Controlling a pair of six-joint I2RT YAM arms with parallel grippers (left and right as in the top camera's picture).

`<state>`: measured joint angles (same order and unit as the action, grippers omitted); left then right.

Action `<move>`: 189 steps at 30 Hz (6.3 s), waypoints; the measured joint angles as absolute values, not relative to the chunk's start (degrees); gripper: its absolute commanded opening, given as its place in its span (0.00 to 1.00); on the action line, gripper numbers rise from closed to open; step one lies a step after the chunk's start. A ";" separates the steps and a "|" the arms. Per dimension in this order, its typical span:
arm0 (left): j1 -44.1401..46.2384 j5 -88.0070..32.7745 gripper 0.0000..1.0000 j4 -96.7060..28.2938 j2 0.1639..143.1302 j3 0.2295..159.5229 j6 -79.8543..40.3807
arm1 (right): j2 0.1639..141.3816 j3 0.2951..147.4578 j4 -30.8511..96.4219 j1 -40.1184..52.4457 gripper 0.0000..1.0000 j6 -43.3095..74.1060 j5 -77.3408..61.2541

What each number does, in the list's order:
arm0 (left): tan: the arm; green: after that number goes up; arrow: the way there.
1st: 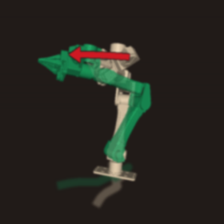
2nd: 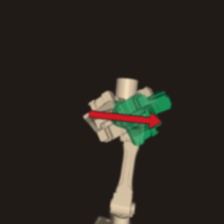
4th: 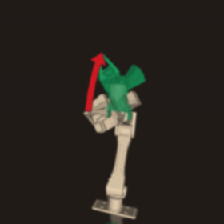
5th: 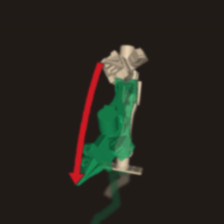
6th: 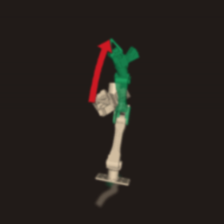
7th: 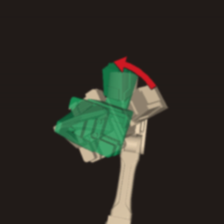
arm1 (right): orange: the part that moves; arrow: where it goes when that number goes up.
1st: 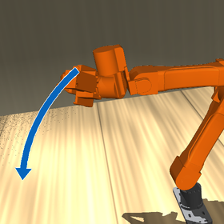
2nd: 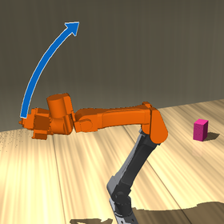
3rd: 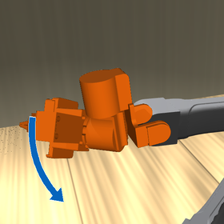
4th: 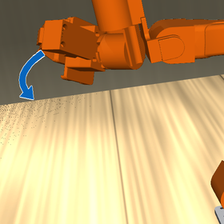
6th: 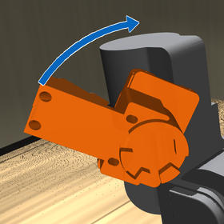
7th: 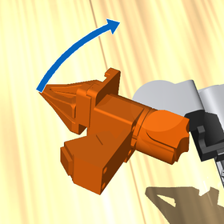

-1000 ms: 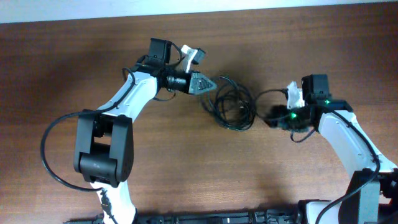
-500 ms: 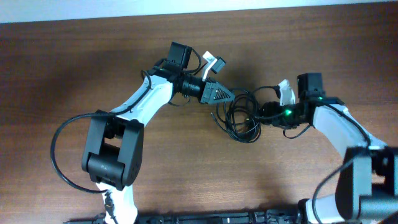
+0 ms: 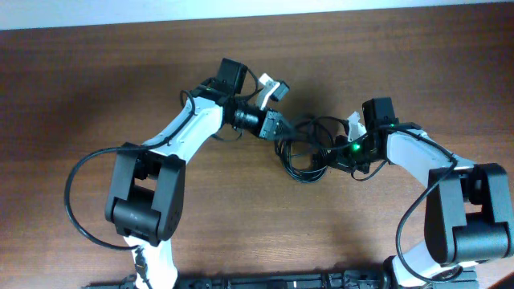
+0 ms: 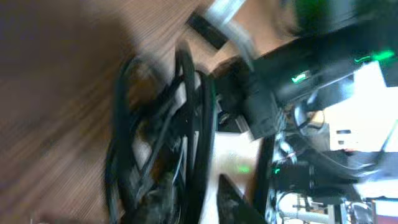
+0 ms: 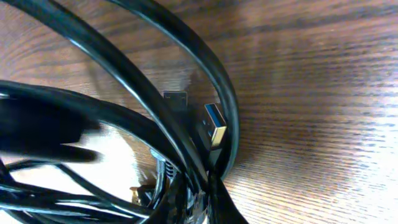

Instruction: Untangle cables

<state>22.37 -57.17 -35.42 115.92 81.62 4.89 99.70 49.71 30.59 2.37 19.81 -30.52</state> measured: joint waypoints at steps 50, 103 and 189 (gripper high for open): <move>27.86 -38.83 0.00 -25.06 114.98 82.41 2.94 | 99.63 50.28 31.99 2.52 0.04 23.75 -29.10; 32.53 -45.21 0.00 -32.71 114.54 82.11 -25.02 | 85.32 52.69 43.11 2.57 0.23 14.11 -20.88; 4.62 -35.73 0.80 -59.81 114.52 83.81 19.86 | 84.33 59.35 38.68 2.35 0.98 8.75 -24.60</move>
